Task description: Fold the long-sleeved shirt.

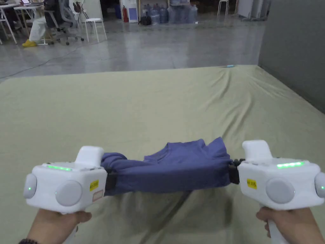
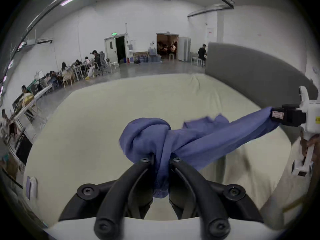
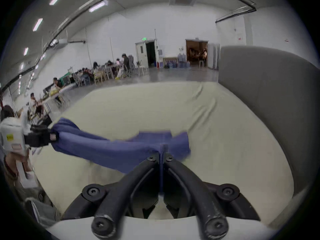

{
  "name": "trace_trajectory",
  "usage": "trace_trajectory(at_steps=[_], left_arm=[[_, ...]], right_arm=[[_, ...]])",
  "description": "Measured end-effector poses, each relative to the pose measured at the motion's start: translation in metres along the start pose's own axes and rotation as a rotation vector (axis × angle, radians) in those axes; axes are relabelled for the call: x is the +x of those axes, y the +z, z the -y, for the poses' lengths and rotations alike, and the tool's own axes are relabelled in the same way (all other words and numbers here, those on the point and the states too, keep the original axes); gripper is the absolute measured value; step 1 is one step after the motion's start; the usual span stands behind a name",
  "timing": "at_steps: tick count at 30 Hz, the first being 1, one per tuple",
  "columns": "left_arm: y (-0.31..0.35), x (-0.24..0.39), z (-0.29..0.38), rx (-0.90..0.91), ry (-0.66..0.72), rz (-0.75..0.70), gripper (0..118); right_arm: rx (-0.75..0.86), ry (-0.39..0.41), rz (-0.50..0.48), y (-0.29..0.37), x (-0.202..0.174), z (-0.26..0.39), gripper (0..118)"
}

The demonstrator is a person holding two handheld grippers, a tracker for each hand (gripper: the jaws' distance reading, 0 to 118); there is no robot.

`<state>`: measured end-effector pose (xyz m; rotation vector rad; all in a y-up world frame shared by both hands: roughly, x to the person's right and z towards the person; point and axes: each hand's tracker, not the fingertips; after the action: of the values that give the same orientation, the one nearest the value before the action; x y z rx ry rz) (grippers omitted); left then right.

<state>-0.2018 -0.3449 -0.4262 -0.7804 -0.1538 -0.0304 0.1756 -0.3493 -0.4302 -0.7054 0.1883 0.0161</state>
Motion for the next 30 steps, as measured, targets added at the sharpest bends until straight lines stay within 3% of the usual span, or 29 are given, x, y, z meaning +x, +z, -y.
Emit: trace_trajectory(at_steps=[5,7,10,11,12,13,14,15,18,19,20,21,22,30], left_arm=[[-0.022,0.001,0.089,-0.175,-0.001,0.052,7],[-0.023,-0.004,0.097,-0.136,0.058,0.054,7],[-0.008,-0.007,0.086,-0.100,0.093,0.094,7],[0.000,-0.006,0.080,-0.095,0.080,0.084,13],[0.012,-0.005,0.075,-0.070,0.052,0.082,35],[0.026,-0.003,0.071,-0.016,0.030,0.079,91],[0.042,-0.003,0.070,0.066,0.035,0.083,118],[0.054,-0.002,0.067,0.129,0.021,0.096,116],[0.076,0.002,0.063,0.118,0.041,0.078,114],[0.079,0.003,0.065,0.127,0.046,0.081,107],[0.079,0.005,0.067,0.148,0.046,0.085,79],[0.076,0.011,0.068,0.179,0.067,0.063,29],[0.075,0.012,0.070,0.129,0.070,0.056,0],[0.069,0.019,0.063,0.132,0.055,0.103,0]], right_arm=[[-0.271,-0.003,0.000,-0.029,-0.001,0.089,0],[-0.280,-0.005,0.023,-0.036,0.001,0.096,0],[-0.274,-0.056,-0.030,-0.028,0.012,0.083,0],[-0.246,-0.082,-0.028,-0.017,0.015,0.076,4],[-0.177,-0.106,-0.005,0.003,0.017,0.069,22],[-0.109,-0.116,-0.004,0.020,0.020,0.067,64],[-0.007,-0.133,-0.018,0.043,0.023,0.067,97],[0.058,-0.164,-0.020,0.061,0.026,0.070,112],[0.014,-0.248,0.076,0.088,0.030,0.079,113],[0.007,-0.255,0.081,0.091,0.031,0.083,108],[0.013,-0.242,0.072,0.092,0.030,0.087,89],[-0.018,-0.228,0.084,0.085,0.030,0.096,46],[-0.043,-0.218,0.083,0.082,0.030,0.095,0],[-0.096,-0.187,0.047,0.041,0.015,0.084,0]])
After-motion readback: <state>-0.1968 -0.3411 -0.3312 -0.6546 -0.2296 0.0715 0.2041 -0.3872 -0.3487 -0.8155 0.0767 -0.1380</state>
